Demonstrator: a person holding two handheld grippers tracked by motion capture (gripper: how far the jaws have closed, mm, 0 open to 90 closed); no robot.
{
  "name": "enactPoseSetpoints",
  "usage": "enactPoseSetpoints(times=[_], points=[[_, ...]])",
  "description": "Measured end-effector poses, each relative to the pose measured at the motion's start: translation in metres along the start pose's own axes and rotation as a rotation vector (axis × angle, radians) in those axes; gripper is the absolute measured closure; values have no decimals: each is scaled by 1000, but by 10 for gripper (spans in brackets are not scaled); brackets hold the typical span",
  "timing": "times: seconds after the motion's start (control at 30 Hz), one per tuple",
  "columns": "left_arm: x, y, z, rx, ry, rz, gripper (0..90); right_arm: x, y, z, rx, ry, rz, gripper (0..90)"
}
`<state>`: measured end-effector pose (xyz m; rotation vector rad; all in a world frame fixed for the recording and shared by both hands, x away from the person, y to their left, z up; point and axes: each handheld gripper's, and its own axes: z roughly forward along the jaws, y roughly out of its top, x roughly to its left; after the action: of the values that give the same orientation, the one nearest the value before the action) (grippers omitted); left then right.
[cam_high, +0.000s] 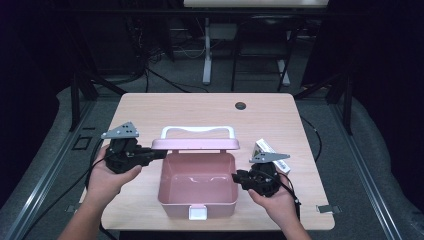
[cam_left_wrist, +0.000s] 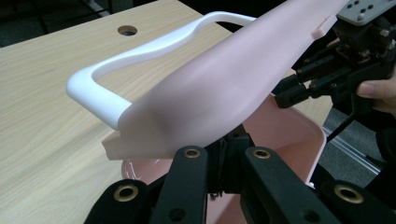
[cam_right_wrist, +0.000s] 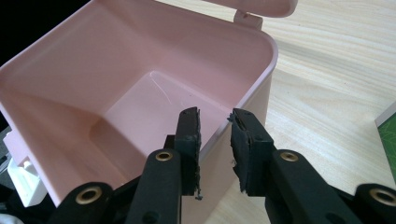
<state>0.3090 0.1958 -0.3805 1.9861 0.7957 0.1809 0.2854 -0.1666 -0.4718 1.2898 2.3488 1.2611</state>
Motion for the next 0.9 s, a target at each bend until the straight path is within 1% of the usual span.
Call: enactPoseSetpoints(times=[0.13,0.23,0.27,0.33,0.73,0.9], points=[[2,4,0,-2,5,2,898,1,-1,-1,4,3,1,728],[4,7,1,0,19,8,898,2,-2,-2,6,2,-6,728],[4,8,1,0,22,8,898,3,-2,-3,7,5,0,728],[5,11,2,-1,24,7,898,3,-3,-3,6,6,-1,728],[13,20,5,-21,21,-10,898,5,-5,-5,11,5,2,727],[17,23,6,-22,22,-12,898,6,-5,-5,12,9,7,726]])
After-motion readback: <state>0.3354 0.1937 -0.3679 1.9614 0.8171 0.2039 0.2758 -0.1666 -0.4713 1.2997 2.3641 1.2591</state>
